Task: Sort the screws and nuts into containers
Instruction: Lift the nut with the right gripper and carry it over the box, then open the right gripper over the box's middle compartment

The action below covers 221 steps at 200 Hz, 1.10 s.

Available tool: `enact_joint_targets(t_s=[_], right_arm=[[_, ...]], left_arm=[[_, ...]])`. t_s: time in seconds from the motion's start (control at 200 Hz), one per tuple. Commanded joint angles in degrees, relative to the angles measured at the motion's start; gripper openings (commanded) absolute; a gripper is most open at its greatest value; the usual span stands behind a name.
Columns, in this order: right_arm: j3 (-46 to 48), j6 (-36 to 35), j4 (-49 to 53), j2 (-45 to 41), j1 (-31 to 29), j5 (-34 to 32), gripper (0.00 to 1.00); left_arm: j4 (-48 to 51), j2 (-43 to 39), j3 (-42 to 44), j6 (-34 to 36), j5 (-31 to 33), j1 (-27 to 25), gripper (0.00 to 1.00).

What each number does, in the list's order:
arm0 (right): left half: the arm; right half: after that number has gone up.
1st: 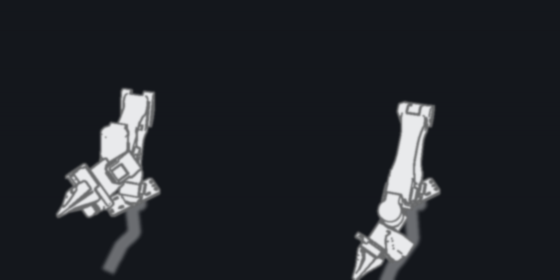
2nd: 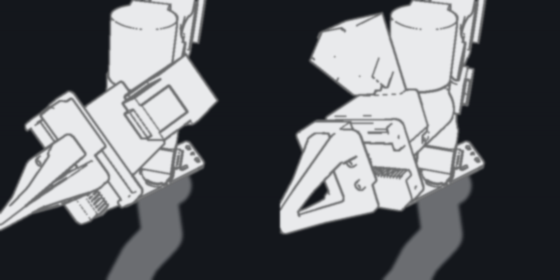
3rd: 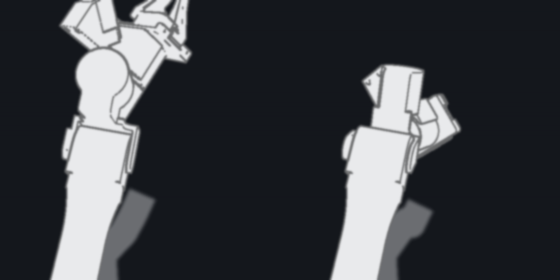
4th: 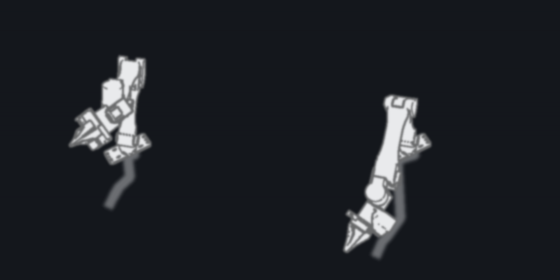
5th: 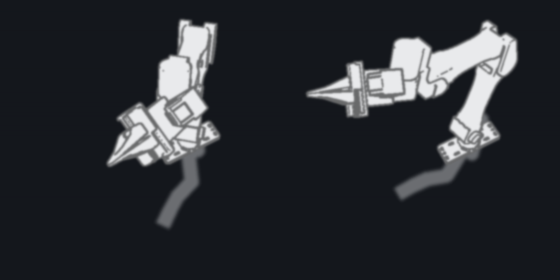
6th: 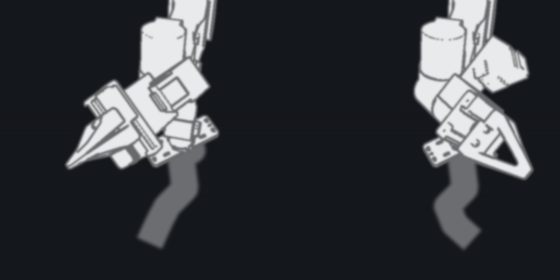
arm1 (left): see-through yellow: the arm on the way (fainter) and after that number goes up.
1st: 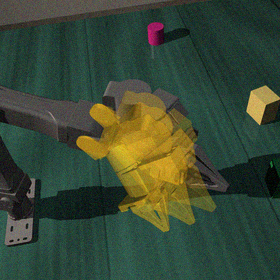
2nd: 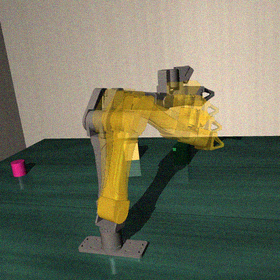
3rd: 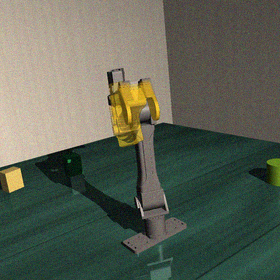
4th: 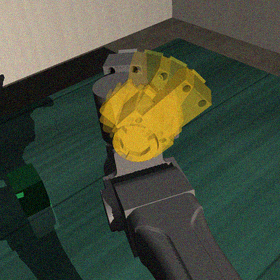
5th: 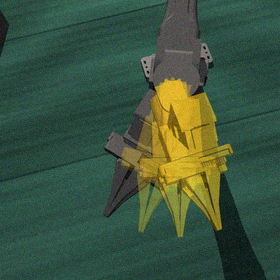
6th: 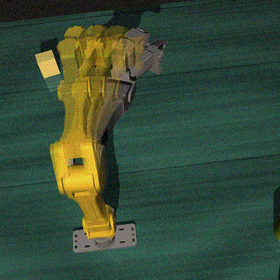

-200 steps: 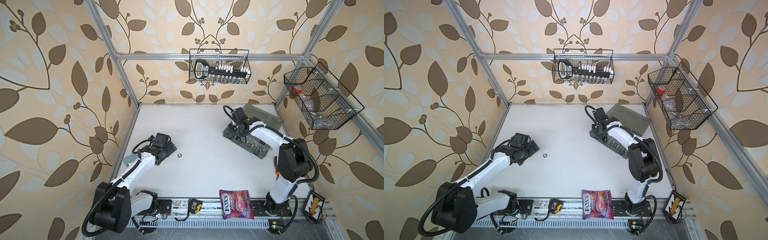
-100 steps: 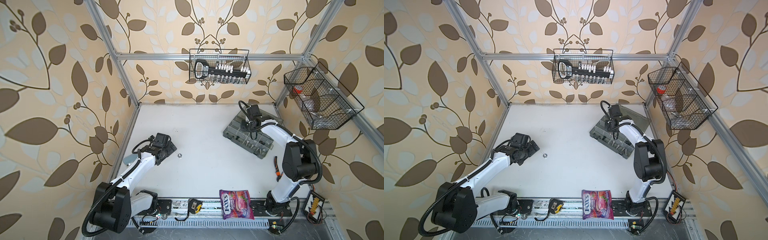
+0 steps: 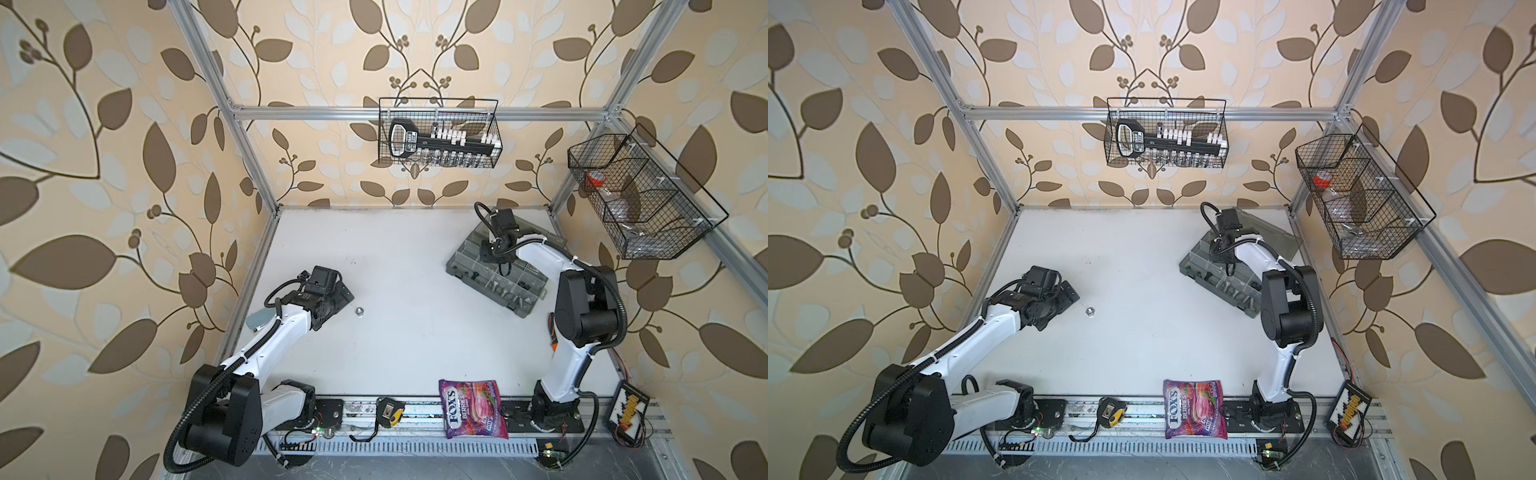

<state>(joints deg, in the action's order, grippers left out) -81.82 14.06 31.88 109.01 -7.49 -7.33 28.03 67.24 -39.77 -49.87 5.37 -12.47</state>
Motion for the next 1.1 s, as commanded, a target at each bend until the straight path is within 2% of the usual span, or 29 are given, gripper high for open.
enact_joint_targets(t_s=[0.0, 0.105, 0.29, 0.4, 0.715, 0.925, 1.1], right_arm=[[-2.37, -0.85, 0.64, 1.86, 0.23, 0.37, 0.09], [-2.9, -0.88, 0.82, 2.33, 0.26, 0.4, 0.14], [-3.13, -0.88, 0.9, 2.26, 0.31, 0.16, 0.28], [-2.99, -0.88, 0.99, 2.11, 0.36, 0.13, 0.31], [-2.91, -0.71, 1.15, 1.23, 0.35, 0.95, 0.32], [-0.63, -0.05, 1.22, -3.74, -0.16, 2.17, 0.32], [2.8, 0.09, 1.26, -8.98, -4.33, 0.83, 0.32]], left_arm=[[-0.04, -0.11, -1.57, 0.47, 0.36, -0.53, 0.99], [-0.08, -0.09, -1.56, 0.47, 0.39, -0.47, 0.99], [-0.05, -0.01, -1.54, 0.47, 0.35, -0.5, 0.99], [-0.03, -0.09, -1.56, 0.47, 0.35, -0.45, 0.99], [0.14, -0.18, -1.74, 0.47, 0.51, -0.5, 0.99], [0.37, -0.44, -1.89, 0.47, 0.83, -0.45, 0.99], [0.43, -0.54, -1.81, 0.31, 0.99, -0.48, 0.99]])
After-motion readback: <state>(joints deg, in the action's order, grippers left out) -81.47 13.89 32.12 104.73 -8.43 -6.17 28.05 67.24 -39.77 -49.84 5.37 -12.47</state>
